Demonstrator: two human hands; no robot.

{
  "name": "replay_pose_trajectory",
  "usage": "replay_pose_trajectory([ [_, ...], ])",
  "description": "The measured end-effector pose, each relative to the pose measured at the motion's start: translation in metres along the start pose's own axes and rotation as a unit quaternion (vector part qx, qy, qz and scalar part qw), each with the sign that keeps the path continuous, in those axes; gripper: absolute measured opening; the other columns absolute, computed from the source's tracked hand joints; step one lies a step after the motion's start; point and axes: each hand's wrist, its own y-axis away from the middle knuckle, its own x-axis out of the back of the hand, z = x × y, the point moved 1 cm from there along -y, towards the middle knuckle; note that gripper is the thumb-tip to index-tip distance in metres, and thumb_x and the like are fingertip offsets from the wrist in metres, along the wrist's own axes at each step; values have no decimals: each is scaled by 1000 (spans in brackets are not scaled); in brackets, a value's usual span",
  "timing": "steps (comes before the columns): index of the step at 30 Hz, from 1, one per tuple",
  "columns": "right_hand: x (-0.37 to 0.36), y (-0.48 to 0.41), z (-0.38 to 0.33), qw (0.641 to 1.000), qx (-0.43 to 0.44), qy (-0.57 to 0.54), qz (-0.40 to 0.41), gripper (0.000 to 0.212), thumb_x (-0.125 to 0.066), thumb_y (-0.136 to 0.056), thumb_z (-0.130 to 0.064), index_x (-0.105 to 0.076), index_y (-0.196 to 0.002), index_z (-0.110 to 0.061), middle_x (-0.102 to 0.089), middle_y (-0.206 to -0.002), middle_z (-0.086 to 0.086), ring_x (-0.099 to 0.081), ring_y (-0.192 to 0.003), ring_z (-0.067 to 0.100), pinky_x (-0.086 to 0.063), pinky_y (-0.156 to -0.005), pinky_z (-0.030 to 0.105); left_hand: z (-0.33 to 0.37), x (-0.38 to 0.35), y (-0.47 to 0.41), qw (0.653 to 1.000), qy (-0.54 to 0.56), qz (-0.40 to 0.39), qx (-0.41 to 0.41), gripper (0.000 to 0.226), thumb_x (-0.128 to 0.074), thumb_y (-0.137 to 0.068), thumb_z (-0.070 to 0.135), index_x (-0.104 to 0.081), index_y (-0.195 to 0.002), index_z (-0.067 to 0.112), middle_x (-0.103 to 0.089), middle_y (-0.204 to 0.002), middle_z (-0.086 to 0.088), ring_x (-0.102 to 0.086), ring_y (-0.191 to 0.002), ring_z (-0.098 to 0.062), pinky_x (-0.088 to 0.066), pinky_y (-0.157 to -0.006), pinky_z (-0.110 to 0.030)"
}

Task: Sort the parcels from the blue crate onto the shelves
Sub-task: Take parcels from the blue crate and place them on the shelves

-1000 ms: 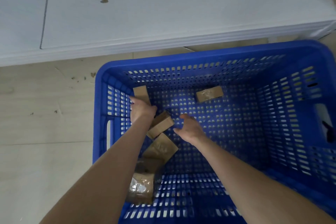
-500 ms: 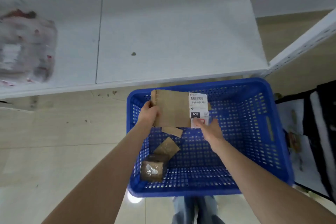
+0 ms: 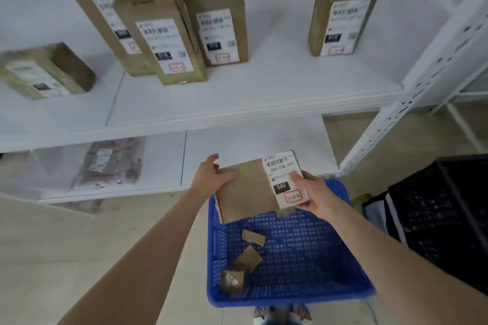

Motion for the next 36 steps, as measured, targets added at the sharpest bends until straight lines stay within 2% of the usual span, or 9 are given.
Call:
replay_pose_trajectory([
  [2, -2, 23, -36, 998, 38, 45, -12, 32, -64, -91, -24, -61, -122, -23, -72, -105, 8, -67, -95, 28, -53, -87, 45, 24, 18, 16, 990, -134, -30, -44, 75, -72, -78, 44, -39, -141, 24, -48, -134, -2, -51, -117, -18, -43, -93, -29],
  [5, -12, 60, -88, 990, 99, 90, -32, 33, -69, -87, -23, -64, -119, -26, -74, -96, 5, -68, -89, 25, -55, -82, 40, 61, 29, 40, 982, -149, -88, -74, 71, -72, -77, 46, -41, -138, 25, -54, -128, 3, -54, -111, -15, -43, -90, -27],
  [11, -35, 114, -163, 978, 194, 64, -48, 35, -68, -86, -35, -62, -118, -19, -72, -96, 5, -66, -82, 19, -54, -76, 35, 126, 50, 78, 985, 59, -66, -146, 54, -72, -79, 43, -52, -125, 22, -62, -118, 8, -60, -105, -12, -48, -92, -29],
  [13, -34, 125, -176, 980, 190, 14, -59, 38, -64, -86, -46, -59, -113, -20, -69, -100, 6, -65, -87, 21, -53, -81, 37, 136, 62, 83, 979, 131, -21, -156, 52, -71, -80, 42, -53, -122, 18, -63, -117, 6, -62, -103, -13, -49, -89, -28],
  [16, -28, 139, -179, 973, 151, 114, -129, 58, -72, -73, -57, -57, -119, -26, -66, -117, 4, -63, -104, 23, -48, -95, 43, 150, 76, 90, 947, 288, 26, -141, 48, -71, -82, 36, -53, -122, 15, -65, -117, 1, -64, -101, -13, -52, -82, -28],
  [20, -40, 150, -176, 960, 135, 163, -185, 57, -75, -80, -28, -47, -130, -27, -60, -125, 0, -58, -113, 22, -54, -86, 43, 173, 83, 107, 904, 401, 7, -148, 25, -66, -88, 25, -59, -112, 24, -69, -107, 6, -66, -92, -9, -54, -67, -26],
  [25, -30, 166, -204, 952, 189, 168, -169, 47, -69, -86, -15, -53, -118, -44, -64, -118, -5, -60, -108, 17, -55, -77, 34, 188, 118, 114, 881, 447, 66, -140, 42, -70, -85, 20, -48, -120, 17, -66, -111, -8, -65, -94, -21, -56, -73, -36],
  [31, -21, 173, -223, 954, 200, 174, -139, 41, -70, -85, -20, -55, -120, -36, -66, -116, -2, -61, -108, 21, -53, -89, 40, 201, 142, 119, 898, 398, 87, -165, 49, -69, -86, 24, -48, -129, 10, -68, -107, -12, -67, -94, -26, -57, -80, -42],
  [36, -42, 173, -210, 943, 173, 234, -162, 47, -69, -86, -33, -49, -127, -25, -61, -127, -3, -57, -116, 21, -42, -102, 49, 232, 136, 133, 936, 270, -10, -226, 47, -67, -88, 20, -47, -131, 16, -62, -124, -5, -62, -104, -21, -51, -87, -36],
])
